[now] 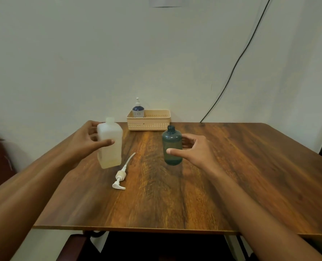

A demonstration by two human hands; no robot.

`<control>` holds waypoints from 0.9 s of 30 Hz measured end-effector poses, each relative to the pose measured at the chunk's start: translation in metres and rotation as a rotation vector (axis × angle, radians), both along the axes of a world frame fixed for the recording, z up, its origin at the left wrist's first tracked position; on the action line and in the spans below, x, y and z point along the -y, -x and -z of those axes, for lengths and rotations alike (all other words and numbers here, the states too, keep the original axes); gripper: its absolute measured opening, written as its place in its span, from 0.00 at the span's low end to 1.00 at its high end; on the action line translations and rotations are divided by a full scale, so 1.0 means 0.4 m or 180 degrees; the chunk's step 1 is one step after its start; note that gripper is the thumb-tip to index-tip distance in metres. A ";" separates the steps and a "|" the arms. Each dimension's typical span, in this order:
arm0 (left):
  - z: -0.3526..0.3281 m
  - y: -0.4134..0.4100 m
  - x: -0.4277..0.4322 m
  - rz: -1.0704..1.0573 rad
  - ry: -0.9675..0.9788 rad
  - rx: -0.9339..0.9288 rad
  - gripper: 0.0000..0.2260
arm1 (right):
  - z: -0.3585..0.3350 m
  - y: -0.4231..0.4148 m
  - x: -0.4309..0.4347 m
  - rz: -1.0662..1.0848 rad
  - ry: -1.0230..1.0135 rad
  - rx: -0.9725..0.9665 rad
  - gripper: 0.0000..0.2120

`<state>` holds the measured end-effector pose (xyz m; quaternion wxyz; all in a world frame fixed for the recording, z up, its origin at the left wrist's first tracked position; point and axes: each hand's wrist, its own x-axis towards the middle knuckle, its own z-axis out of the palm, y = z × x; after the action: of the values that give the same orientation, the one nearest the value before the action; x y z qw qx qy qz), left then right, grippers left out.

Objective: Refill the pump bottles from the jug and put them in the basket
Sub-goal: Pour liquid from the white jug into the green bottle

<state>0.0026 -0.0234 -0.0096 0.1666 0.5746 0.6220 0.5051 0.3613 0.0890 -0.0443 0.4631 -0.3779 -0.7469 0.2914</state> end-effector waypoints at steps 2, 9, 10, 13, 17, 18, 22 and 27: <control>0.029 0.030 0.012 0.0007 -0.0009 0.0280 0.41 | -0.001 -0.006 0.000 0.0017 -0.0001 -0.0061 0.34; 0.086 0.077 0.041 0.0028 0.0090 0.0564 0.37 | 0.005 -0.027 0.001 0.0090 0.0114 -0.0181 0.31; 0.089 0.078 0.042 0.0021 0.0126 0.0567 0.37 | 0.008 -0.030 0.001 0.0102 0.0118 -0.0184 0.31; 0.096 0.080 0.041 -0.0028 0.0160 0.0538 0.38 | 0.019 -0.039 -0.001 0.0151 0.0141 -0.0208 0.32; 0.102 0.081 0.044 -0.0052 0.0143 0.0540 0.37 | 0.029 -0.050 -0.006 0.0159 0.0169 -0.0217 0.33; 0.105 0.082 0.045 -0.0042 0.0153 0.0535 0.38 | 0.030 -0.053 -0.006 0.0163 0.0175 -0.0221 0.33; 0.105 0.074 0.054 0.0014 0.0179 0.0480 0.37 | 0.031 -0.056 -0.009 0.0161 0.0200 -0.0254 0.33; 0.053 0.021 0.058 -0.0293 -0.0235 -0.0042 0.44 | 0.030 -0.053 -0.013 0.0120 0.0194 -0.0271 0.34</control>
<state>-0.0059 -0.0466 -0.0309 0.1178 0.5545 0.6298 0.5310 0.3827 0.0941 -0.0562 0.4882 -0.3931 -0.7100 0.3210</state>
